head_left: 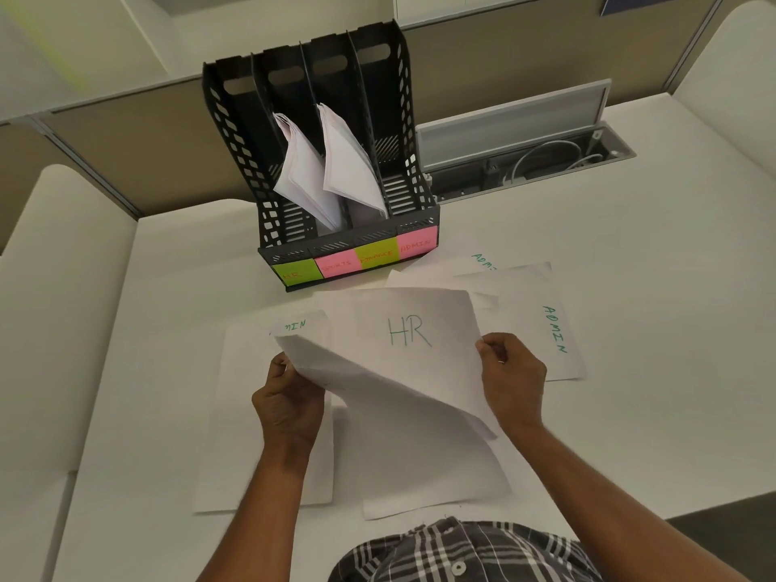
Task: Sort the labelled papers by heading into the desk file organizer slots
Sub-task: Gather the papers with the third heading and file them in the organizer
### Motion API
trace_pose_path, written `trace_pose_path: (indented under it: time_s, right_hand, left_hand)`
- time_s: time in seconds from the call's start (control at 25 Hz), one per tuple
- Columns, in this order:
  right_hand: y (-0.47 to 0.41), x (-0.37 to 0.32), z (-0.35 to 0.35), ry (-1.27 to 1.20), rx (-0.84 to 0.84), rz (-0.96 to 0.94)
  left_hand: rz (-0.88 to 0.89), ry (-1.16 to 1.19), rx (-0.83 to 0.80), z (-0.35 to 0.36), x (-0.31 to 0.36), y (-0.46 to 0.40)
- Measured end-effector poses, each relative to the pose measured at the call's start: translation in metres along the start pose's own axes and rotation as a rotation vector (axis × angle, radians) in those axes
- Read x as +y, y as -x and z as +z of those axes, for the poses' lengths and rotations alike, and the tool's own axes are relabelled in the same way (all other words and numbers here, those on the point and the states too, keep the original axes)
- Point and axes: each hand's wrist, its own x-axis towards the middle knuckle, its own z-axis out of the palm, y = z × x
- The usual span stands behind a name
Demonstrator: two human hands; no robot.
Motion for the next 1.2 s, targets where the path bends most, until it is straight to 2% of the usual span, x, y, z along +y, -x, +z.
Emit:
trace_pose_path:
  time_s: [0.16,0.4,0.52,0.68,0.8,1.0,1.08,1.2]
  right_hand:
    - [-0.021,0.002,-0.005,0.034,0.107,-0.024]
    - [-0.032,-0.002,-0.013,0.057,0.251,-0.386]
    - [-0.024,-0.009,-0.017,-0.037,0.228,-0.581]
    - [-0.008,-0.018,-0.012,-0.054,0.205,-0.717]
    - [-0.014,-0.012,-0.006,-0.097,0.272,-0.665]
    - [-0.025,-0.017,-0.006,-0.108,0.245,-0.560]
    - [-0.024,-0.029,-0.015,-0.151,0.184,-0.529]
    - [-0.001,-0.052,-0.025,-0.192,-0.008,-0.516]
  left_hand:
    - [-0.034,0.060,0.000,-0.002,0.003,0.001]
    - [-0.041,0.021,-0.062,0.000,0.006,0.003]
    - [-0.061,-0.006,-0.024,0.004,0.004,0.004]
    - [-0.098,-0.019,-0.045,0.010,0.001,0.004]
    - [-0.082,-0.119,-0.108,0.018,-0.002,0.004]
    - [-0.144,-0.181,-0.120,0.023,-0.015,0.005]
    - [-0.157,-0.142,-0.122,0.019,-0.017,0.005]
    - [-0.142,-0.129,-0.180,0.018,-0.013,0.001]
